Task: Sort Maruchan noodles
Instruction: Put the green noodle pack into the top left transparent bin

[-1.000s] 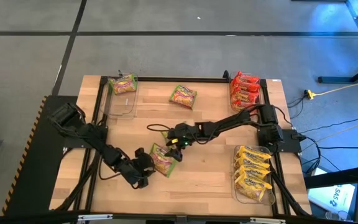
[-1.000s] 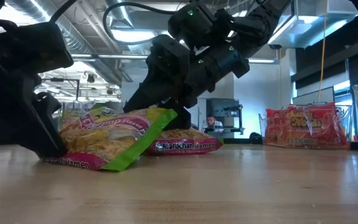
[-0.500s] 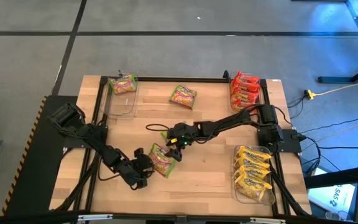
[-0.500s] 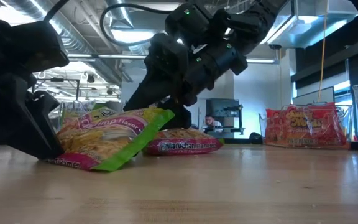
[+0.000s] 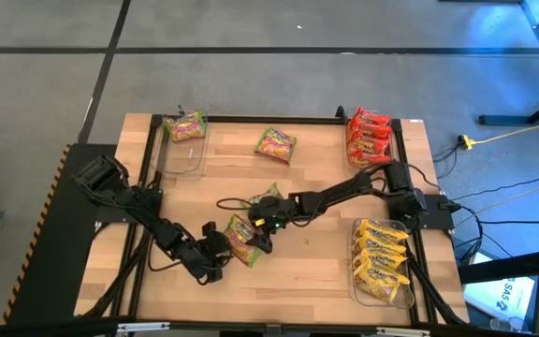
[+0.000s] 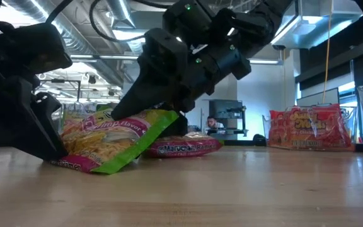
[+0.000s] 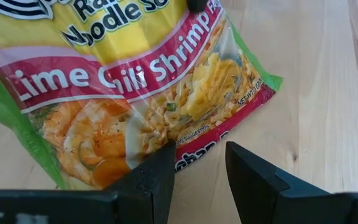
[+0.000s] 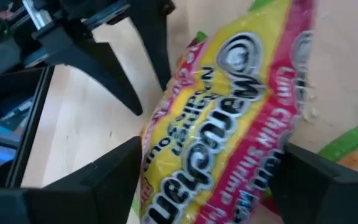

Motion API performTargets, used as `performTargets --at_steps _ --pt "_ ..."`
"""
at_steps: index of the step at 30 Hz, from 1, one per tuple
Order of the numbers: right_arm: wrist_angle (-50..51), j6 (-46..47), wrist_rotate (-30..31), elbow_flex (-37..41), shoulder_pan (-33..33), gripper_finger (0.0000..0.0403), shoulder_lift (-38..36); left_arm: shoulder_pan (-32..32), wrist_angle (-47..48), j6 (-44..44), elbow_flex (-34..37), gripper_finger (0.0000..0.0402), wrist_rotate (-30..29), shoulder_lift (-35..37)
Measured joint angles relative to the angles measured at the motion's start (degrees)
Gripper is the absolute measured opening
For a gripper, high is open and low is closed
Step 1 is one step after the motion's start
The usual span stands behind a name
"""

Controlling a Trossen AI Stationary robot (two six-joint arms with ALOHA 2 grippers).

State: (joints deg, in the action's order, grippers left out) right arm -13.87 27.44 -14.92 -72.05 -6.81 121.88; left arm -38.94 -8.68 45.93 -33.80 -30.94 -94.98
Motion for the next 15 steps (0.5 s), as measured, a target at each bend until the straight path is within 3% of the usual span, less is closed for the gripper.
performTargets --at_steps 3,11,15 --pt "0.20 -1.86 0.35 -0.86 -0.46 0.0265 0.16 0.02 -0.09 -0.02 0.00 0.0135 0.02 0.00" --pt "0.36 -5.42 0.90 -1.25 -0.30 0.0139 0.14 0.42 -0.51 0.00 0.00 0.0137 -1.09 0.00" --pt "-0.02 -8.70 1.20 -1.36 -0.28 0.0109 -0.02 0.39 -0.55 -0.87 0.00 0.0149 -1.31 0.02"
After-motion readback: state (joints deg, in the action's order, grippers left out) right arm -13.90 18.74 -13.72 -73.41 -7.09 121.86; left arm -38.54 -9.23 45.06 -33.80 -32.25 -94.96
